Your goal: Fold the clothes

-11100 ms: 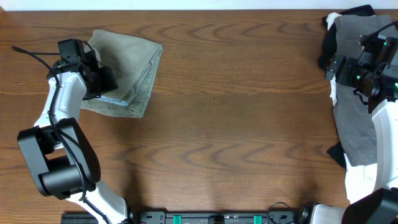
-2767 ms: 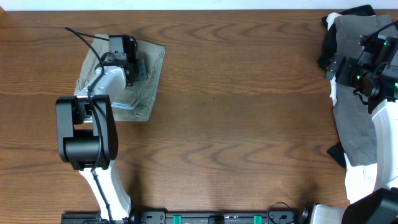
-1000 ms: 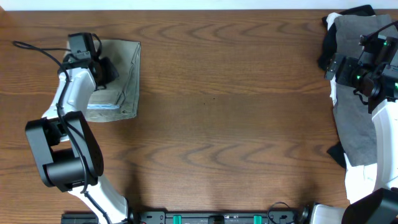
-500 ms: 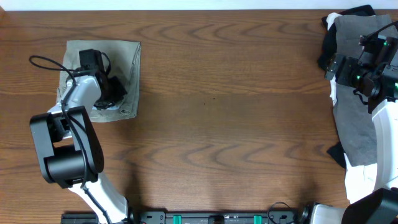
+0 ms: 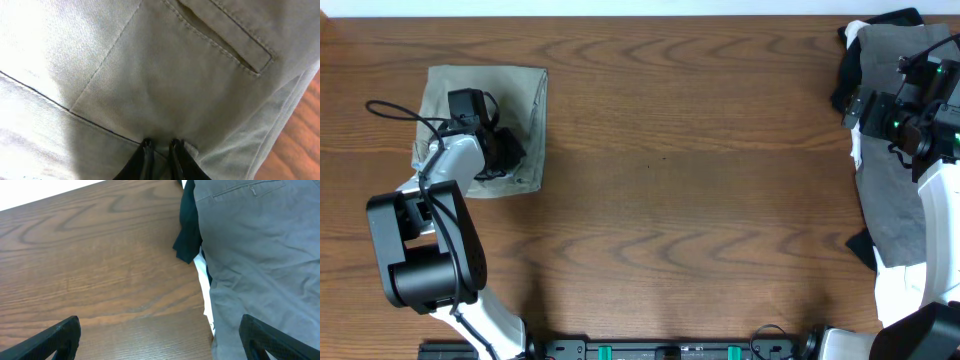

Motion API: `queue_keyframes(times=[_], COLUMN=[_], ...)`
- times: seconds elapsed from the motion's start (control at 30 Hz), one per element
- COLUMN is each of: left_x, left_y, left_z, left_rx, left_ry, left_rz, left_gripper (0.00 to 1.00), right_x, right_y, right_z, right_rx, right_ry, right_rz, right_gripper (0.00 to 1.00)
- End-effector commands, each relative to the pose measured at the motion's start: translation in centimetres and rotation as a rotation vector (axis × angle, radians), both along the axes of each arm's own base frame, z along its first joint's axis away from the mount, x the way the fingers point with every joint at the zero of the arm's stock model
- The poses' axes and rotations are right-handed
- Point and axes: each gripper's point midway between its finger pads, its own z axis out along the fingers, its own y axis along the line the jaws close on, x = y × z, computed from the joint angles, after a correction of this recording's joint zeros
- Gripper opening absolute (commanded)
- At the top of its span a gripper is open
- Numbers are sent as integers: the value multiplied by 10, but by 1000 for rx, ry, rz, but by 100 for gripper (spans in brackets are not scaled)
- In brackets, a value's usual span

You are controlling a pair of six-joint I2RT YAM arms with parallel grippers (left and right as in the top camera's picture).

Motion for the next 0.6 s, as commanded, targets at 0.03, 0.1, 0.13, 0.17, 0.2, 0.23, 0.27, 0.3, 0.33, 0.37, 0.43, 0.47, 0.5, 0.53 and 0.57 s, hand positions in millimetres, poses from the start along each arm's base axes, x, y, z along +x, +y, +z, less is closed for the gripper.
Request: queue_keyframes(times=[0.03,0.1,0.13,0.17,0.2,0.23,0.27,0.3,0.33,0.37,0.43,0.47,0.5,0.53,0.57], left_x=[-2,1,1,1,1,2,3,5,8,11,19,24,27,31,35], left_y=[-5,-5,-5,-5,-5,-2,3,12,20,30,49,60,69,78,85], left_z=[30,48,53,57,60,62,65,68,72,76,84,88,93,97,101], left_rx=[-14,-21,-20,-19,-16,-7,8,28,46,59,65,68,74,83,92], left_ry=[-66,-110,-121,-128,-135,-144,-156,-173,-193,-217,-275,-310,-339,-374,-402], left_rz=[5,34,36,34,33,39,51,70,89,121,188,220,240,259,270], left_gripper=[15,15,15,15,15,15,15,15,15,15,15,15,15,15,15], right_x=[0,0,0,0,0,0,0,0,0,0,0,0,0,0,0], right_y=[-1,-1,-1,-1,-1,-1,-1,-1,-1,-1,-1,-1,-1,-1,-1], right_z=[-4,-4,-4,-4,-4,-4,-4,-4,-4,-4,-4,-4,-4,-4,-4], right_rx=[8,8,8,8,8,8,8,8,8,8,8,8,8,8,8], right_ry=[8,8,8,8,8,8,8,8,8,8,8,8,8,8,8], right_rz=[-9,-9,-9,-9,-9,-9,-9,-9,-9,-9,-9,-9,-9,-9,-9], right_gripper=[99,99,99,99,99,99,99,99,99,99,99,99,99,99,99])
